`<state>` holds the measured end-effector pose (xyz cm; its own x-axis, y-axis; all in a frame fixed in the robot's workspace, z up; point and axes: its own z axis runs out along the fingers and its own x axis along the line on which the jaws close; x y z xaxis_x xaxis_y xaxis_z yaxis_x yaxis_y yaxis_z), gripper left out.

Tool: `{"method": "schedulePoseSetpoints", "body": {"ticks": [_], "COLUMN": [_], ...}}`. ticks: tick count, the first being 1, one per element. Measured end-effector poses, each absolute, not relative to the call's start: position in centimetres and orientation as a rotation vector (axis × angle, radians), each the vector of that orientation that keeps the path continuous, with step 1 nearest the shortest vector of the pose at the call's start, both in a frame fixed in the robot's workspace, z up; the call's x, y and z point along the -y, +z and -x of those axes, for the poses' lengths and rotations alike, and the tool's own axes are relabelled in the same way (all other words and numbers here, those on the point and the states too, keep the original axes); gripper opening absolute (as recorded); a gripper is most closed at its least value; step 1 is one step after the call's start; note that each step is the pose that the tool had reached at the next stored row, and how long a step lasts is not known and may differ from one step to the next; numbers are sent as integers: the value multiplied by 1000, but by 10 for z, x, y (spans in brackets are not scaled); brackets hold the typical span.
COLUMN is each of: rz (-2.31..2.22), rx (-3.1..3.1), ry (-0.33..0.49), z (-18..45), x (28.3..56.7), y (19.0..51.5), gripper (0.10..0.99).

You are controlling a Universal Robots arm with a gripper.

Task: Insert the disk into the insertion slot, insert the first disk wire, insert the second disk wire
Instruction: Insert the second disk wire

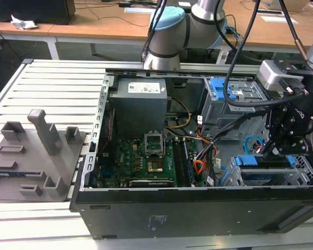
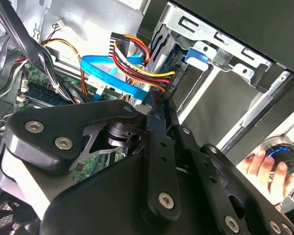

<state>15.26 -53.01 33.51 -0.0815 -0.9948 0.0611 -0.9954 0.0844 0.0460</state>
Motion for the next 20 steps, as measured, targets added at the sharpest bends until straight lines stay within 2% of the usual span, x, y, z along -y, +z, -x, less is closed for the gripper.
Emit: {"method": "schedulePoseSetpoints", "body": {"ticks": [1, 2, 5, 8, 13, 14, 16, 20], "rz": [-2076, -2076, -2076, -2075, -2076, -2076, -2076, -2077], "rx": [2256, 2256, 2256, 2256, 2256, 2257, 2257, 2258], "ry": [11, 11, 11, 12, 10, 9, 8, 7], "z": [-153, -153, -153, -153, -153, -152, -153, -153], "x": [530, 530, 530, 530, 530, 530, 530, 530], "y": [335, 335, 340, 364, 364, 364, 364, 364], "gripper": [173, 235, 235, 235, 235, 224, 106, 106]}}
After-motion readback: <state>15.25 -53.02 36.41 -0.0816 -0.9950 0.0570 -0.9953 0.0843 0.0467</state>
